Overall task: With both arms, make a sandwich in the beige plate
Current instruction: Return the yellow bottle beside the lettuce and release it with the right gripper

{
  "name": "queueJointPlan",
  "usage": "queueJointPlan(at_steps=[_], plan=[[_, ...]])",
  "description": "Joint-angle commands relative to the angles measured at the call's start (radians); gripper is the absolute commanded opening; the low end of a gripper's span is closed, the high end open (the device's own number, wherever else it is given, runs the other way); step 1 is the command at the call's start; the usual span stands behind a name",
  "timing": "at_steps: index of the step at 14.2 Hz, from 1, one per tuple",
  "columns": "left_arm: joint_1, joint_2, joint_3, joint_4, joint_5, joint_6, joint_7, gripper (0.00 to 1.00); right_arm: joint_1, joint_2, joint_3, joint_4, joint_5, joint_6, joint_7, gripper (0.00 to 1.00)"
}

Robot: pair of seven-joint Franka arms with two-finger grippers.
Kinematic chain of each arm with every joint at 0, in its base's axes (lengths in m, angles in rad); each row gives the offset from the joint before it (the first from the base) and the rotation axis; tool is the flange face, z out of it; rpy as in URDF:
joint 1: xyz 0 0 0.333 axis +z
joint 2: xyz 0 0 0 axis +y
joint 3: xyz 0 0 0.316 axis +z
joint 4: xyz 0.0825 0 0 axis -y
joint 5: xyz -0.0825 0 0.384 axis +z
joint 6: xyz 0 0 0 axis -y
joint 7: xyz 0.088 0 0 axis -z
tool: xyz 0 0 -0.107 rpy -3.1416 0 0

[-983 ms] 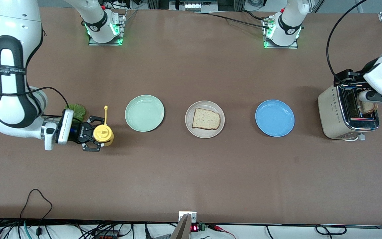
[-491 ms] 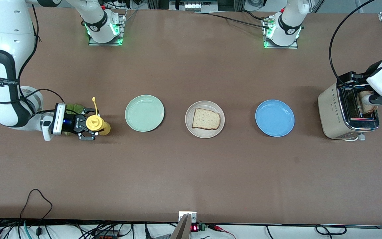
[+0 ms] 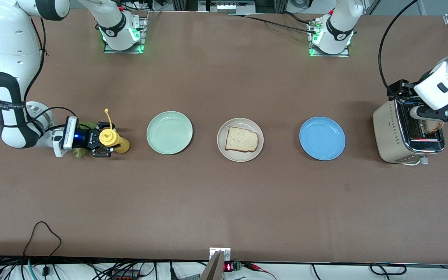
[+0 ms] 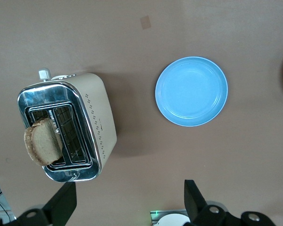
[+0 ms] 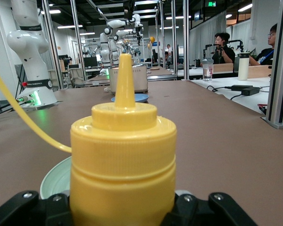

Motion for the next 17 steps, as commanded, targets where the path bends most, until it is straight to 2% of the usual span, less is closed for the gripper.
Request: queueJointPlan(at_steps=[1, 7, 10, 11, 12, 13, 14, 17], plan=[[0.009, 0.026, 0.004, 0.032, -0.026, 0.008, -0.004, 1.00, -0.029, 0.006, 0.019, -0.011, 0.031, -0.065, -0.029, 0.30], [0.025, 0.028, -0.004, 0.023, -0.059, 0.023, -0.004, 1.00, -0.055, 0.044, 0.019, -0.011, 0.031, -0.116, -0.083, 0.32], [0.017, 0.026, -0.004, 0.026, -0.054, 0.018, -0.005, 1.00, -0.057, 0.054, 0.018, -0.010, 0.030, -0.116, -0.086, 0.35], [0.019, 0.026, -0.004, 0.032, -0.056, 0.024, -0.007, 1.00, -0.057, 0.054, 0.018, -0.010, 0.030, -0.116, -0.086, 0.44], [0.026, 0.026, -0.002, 0.035, -0.060, 0.025, -0.005, 1.00, -0.057, 0.054, 0.018, -0.010, 0.030, -0.113, -0.084, 0.59], [0.031, 0.025, 0.002, 0.038, -0.065, 0.025, -0.005, 1.00, -0.057, 0.054, 0.018, -0.010, 0.031, -0.112, -0.084, 0.70], [0.031, 0.023, 0.004, 0.038, -0.075, 0.026, -0.007, 1.00, -0.057, 0.054, 0.018, -0.010, 0.030, -0.113, -0.084, 1.00], [0.029, 0.025, -0.002, 0.052, -0.068, 0.037, -0.054, 1.00, -0.057, 0.049, 0.013, -0.003, 0.017, -0.109, -0.066, 1.00]])
